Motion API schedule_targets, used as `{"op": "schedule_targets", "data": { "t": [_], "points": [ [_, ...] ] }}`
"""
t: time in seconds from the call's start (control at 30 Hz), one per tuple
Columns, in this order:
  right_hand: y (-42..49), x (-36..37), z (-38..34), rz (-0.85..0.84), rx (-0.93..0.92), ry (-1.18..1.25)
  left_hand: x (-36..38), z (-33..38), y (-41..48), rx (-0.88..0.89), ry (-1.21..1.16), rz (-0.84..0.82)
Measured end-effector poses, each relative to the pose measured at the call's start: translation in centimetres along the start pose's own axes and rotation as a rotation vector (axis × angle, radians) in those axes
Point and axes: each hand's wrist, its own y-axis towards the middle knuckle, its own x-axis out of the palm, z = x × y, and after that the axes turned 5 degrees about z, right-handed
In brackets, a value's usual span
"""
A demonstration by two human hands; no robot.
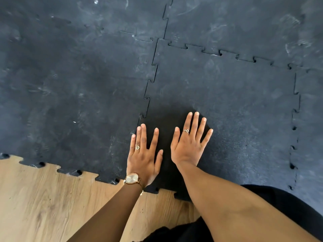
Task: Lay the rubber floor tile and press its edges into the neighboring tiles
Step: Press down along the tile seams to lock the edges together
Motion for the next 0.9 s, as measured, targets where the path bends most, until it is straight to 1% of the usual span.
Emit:
{"op": "schedule_targets", "data": {
  "t": [0.07,0.13,0.17,0.23,0.3,0.33,0.4,0.47,0.5,0.6,0.67,0.73,0.9],
  "points": [
    [0.0,0.0,0.0,-0.006,0.001,0.014,-0.8,0.0,1.2,-0.039,-0.053,0.064],
    [0.0,0.2,0.0,-0.005,-0.005,0.009,-2.1,-0.1,3.8,-0.128,-0.171,0.202],
    [0.0,0.3,0.0,-0.001,-0.004,0.007,-2.9,0.0,5.7,-0.139,-0.243,0.264],
    [0.0,0.4,0.0,0.008,0.002,0.015,-4.0,0.4,10.6,-0.043,-0.344,0.315],
    [0.1,0.4,0.1,0.023,0.005,0.015,-4.2,1.1,15.9,0.038,-0.342,0.238],
    [0.1,0.4,0.1,0.029,0.008,0.016,-3.8,1.4,18.1,0.031,-0.297,0.18],
    [0.1,0.4,0.1,0.036,0.008,0.02,-2.1,1.3,20.4,-0.035,-0.129,0.093],
    [0.2,0.4,0.1,0.04,0.004,0.01,-0.6,0.9,20.5,-0.056,0.031,0.06],
    [0.2,0.4,0.0,0.037,0.006,0.008,-0.4,0.7,20.3,-0.05,0.05,0.062],
    [0.2,0.1,0.0,0.033,0.013,0.014,-0.8,0.8,20.8,-0.031,0.021,0.055],
    [0.1,0.1,0.1,0.03,0.01,0.019,-1.1,0.7,20.4,-0.023,-0.04,0.042],
    [0.0,0.1,0.2,0.038,0.002,0.018,-0.7,0.2,18.0,0.014,-0.096,0.049],
    [0.0,0.2,0.2,-0.004,-0.012,0.034,0.3,-0.3,6.9,0.095,-0.12,0.094]
  ]
}}
